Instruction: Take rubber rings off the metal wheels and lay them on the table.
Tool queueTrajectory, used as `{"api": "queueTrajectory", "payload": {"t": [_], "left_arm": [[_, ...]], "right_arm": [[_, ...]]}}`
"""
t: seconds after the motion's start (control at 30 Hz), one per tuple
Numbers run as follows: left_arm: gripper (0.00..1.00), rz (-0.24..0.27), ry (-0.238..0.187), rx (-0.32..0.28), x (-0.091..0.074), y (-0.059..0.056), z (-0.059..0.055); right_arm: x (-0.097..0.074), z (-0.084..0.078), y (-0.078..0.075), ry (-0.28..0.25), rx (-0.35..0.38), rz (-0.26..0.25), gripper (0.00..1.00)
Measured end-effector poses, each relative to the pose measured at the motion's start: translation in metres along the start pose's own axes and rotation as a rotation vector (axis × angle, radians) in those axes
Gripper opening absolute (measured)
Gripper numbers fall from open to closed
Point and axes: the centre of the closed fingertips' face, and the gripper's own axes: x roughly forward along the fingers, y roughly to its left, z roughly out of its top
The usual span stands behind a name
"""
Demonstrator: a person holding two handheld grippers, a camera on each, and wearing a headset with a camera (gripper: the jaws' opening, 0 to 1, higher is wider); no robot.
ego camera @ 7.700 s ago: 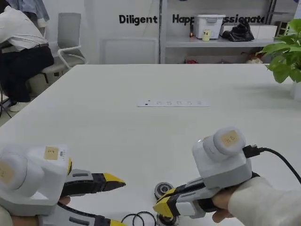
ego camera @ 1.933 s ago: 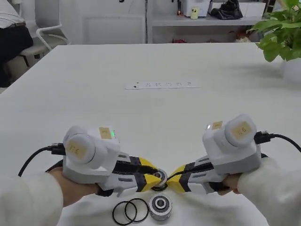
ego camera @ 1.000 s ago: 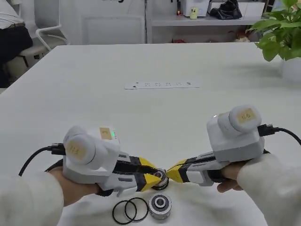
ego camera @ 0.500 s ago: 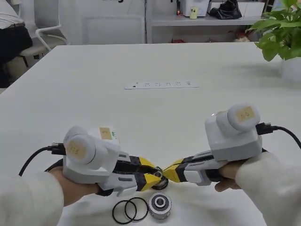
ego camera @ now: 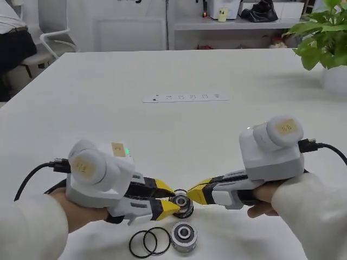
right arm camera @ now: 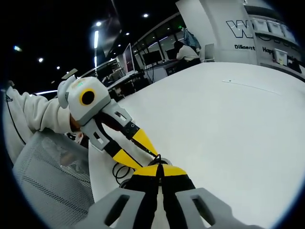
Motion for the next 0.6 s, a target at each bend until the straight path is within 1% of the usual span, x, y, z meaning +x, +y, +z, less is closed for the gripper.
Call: {"api": "queueTrajectory", "payload": {"t": [0.1, 0.23, 0.3, 0.4, 0.47, 0.5, 0.53, 0.6], "left_arm": [[0.24, 0.006, -0.012, -0.008, -0.01, 0.002, 0.003], [0.3, 0.007, -0.04, -0.031, -0.024, 0.003, 0.008], [0.35, 0.019, -0.05, -0.038, -0.032, 0.004, 0.01], [0.39, 0.054, -0.064, -0.055, -0.046, 0.007, 0.01], [0.43, 0.043, -0.069, -0.051, -0.055, 0.001, 0.009], [0.45, 0.048, -0.06, -0.04, -0.059, 0.0, 0.007], [0.45, 0.061, -0.057, -0.041, -0.062, 0.001, 0.006], [0.47, 0.063, -0.071, -0.067, -0.066, 0.001, 0.007]], "right_arm": [[-0.001, 0.001, 0.0, -0.006, 0.008, 0.001, 0.0], [-0.003, 0.006, 0.001, -0.024, 0.016, 0.005, 0.0], [-0.003, 0.008, 0.004, -0.032, 0.027, 0.013, 0.0], [-0.003, 0.01, 0.007, -0.037, 0.029, 0.023, 0.0], [-0.002, 0.012, 0.011, -0.04, 0.034, 0.035, 0.0], [-0.001, 0.012, 0.012, -0.04, 0.039, 0.042, 0.0], [0.0, 0.013, 0.015, -0.039, 0.038, 0.047, 0.0], [0.002, 0.013, 0.019, -0.036, 0.037, 0.06, 0.0]]}}
